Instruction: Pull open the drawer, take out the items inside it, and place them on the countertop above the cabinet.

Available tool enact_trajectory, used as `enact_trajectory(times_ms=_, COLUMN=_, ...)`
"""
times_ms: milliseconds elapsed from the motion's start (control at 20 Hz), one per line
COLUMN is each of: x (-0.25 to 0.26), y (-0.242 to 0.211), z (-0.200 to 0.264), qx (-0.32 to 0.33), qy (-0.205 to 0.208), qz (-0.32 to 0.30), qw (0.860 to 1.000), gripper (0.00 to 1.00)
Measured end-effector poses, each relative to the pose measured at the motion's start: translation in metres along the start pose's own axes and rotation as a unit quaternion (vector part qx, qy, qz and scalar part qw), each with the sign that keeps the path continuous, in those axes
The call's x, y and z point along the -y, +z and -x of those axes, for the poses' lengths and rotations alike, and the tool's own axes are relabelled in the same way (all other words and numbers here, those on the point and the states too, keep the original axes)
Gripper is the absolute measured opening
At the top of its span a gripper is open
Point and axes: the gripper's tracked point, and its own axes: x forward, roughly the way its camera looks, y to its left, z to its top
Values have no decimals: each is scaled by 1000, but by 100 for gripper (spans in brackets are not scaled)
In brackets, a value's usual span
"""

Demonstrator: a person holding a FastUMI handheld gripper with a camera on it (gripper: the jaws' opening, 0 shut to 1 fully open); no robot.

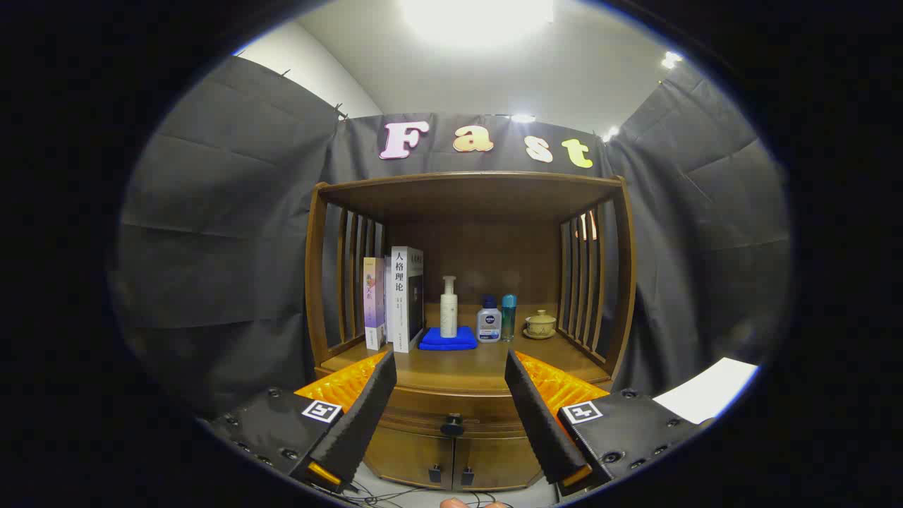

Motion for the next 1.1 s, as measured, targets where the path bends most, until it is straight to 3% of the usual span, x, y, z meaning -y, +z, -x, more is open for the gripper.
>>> enact_trajectory(times_ms=500, x=4, y=-18, z=-10, qx=-15, qy=-2, qz=-9, qw=1000, gripper=97)
enact_trajectory(times_ms=1100, x=27, y=-32, z=-34, qx=-28, qy=-48, qz=-5, qw=998, gripper=98)
